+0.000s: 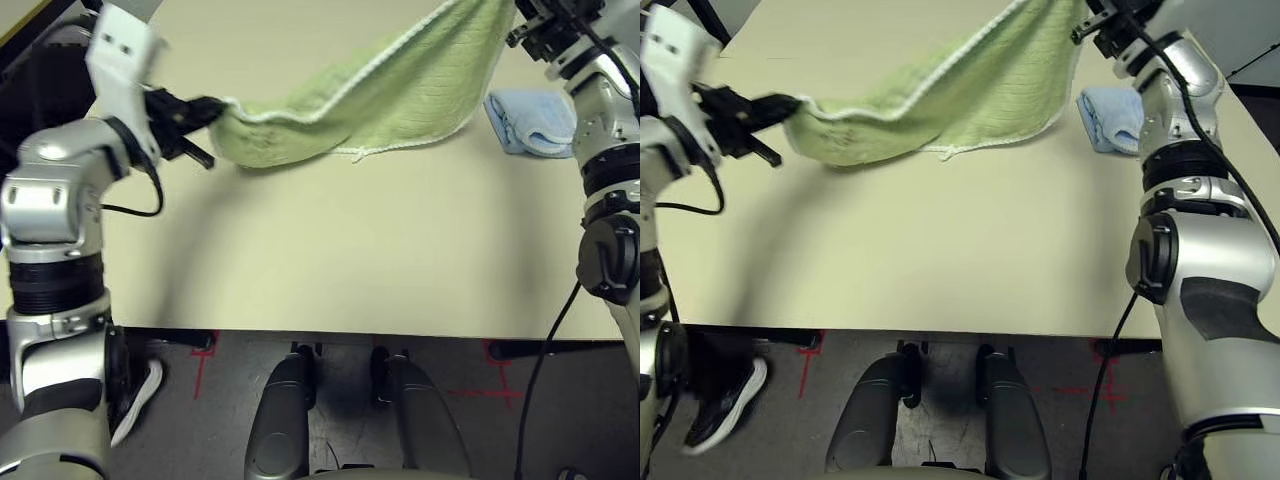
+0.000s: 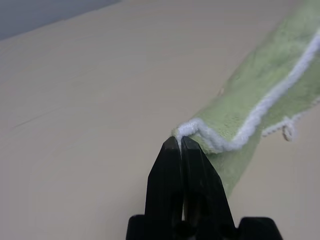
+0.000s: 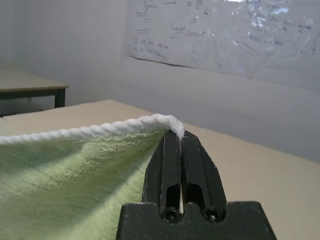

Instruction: Fold the towel and set it aside.

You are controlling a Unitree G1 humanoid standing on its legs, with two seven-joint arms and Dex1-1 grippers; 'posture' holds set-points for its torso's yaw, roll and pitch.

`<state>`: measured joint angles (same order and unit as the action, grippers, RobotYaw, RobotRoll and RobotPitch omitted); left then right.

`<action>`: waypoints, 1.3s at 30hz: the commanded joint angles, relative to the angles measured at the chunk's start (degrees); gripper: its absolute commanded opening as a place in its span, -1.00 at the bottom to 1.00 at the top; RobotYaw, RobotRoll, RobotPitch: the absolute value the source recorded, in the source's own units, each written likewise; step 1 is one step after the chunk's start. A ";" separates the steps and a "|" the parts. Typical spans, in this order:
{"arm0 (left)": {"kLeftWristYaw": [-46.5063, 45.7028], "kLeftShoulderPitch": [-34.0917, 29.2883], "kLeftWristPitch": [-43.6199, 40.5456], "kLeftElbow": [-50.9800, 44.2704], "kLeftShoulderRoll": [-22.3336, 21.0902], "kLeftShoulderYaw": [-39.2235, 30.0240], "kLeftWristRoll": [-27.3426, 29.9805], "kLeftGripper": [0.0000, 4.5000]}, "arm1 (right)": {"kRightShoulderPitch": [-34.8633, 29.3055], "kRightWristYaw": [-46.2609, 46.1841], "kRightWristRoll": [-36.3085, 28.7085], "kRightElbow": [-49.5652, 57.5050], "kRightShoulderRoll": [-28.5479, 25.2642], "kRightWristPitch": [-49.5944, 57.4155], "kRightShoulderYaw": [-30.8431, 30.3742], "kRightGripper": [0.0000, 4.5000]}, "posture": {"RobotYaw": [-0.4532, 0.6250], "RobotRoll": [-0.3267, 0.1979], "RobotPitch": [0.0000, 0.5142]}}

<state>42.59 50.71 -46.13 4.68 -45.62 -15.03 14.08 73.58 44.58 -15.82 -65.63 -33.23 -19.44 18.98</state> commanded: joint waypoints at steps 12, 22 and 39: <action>-5.24 5.82 6.47 10.12 -3.54 -1.18 0.81 -0.99 | -3.71 4.80 -4.80 -0.56 -3.47 9.09 3.82 -1.00 | 0.02 0.25 0.19; -10.99 13.39 19.58 25.53 1.56 3.76 -3.58 -0.99 | -1.83 -3.83 -3.45 -3.25 -0.33 7.70 3.70 -1.00 | -0.04 0.25 0.43; -21.92 33.93 57.46 63.83 7.22 2.50 -7.71 -0.99 | 8.37 -15.87 -4.24 -8.22 -3.10 0.37 7.27 -1.00 | -0.10 0.25 0.58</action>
<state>24.21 83.65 8.51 66.62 -36.32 -10.12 6.40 81.87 31.37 -18.31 -73.49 -32.42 -16.89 23.03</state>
